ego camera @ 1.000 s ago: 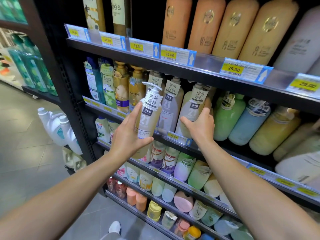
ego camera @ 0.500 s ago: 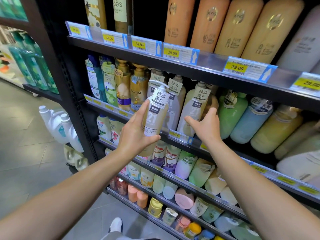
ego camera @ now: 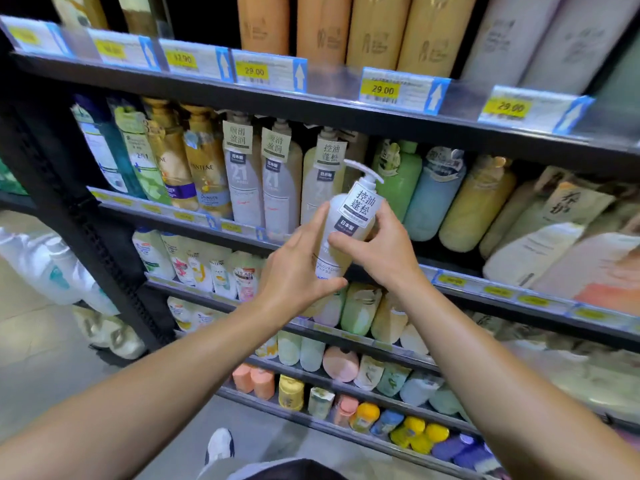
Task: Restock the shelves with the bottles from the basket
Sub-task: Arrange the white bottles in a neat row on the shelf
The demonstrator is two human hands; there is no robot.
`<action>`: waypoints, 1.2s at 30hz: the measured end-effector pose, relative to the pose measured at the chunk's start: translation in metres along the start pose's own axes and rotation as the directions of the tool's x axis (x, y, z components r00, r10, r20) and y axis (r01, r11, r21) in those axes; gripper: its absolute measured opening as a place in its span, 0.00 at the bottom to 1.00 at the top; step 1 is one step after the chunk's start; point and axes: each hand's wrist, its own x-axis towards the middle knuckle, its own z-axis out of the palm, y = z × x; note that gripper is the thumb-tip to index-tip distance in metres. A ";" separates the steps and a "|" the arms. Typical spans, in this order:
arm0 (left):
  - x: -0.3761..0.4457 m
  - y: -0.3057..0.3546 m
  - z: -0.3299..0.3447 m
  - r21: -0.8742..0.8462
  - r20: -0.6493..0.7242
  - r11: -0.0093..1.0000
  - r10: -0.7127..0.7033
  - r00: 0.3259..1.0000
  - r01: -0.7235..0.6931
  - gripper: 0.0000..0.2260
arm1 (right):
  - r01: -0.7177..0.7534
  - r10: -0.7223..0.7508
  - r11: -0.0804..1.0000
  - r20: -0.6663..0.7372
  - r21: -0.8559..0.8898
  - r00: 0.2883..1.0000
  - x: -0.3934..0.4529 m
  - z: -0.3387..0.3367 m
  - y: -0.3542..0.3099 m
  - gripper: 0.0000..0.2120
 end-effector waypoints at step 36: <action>0.030 -0.068 0.016 0.465 0.299 0.869 0.025 0.954 -0.169 0.29 | -0.072 0.046 0.982 -0.148 -0.172 0.988 0.074 -0.036 0.018 0.18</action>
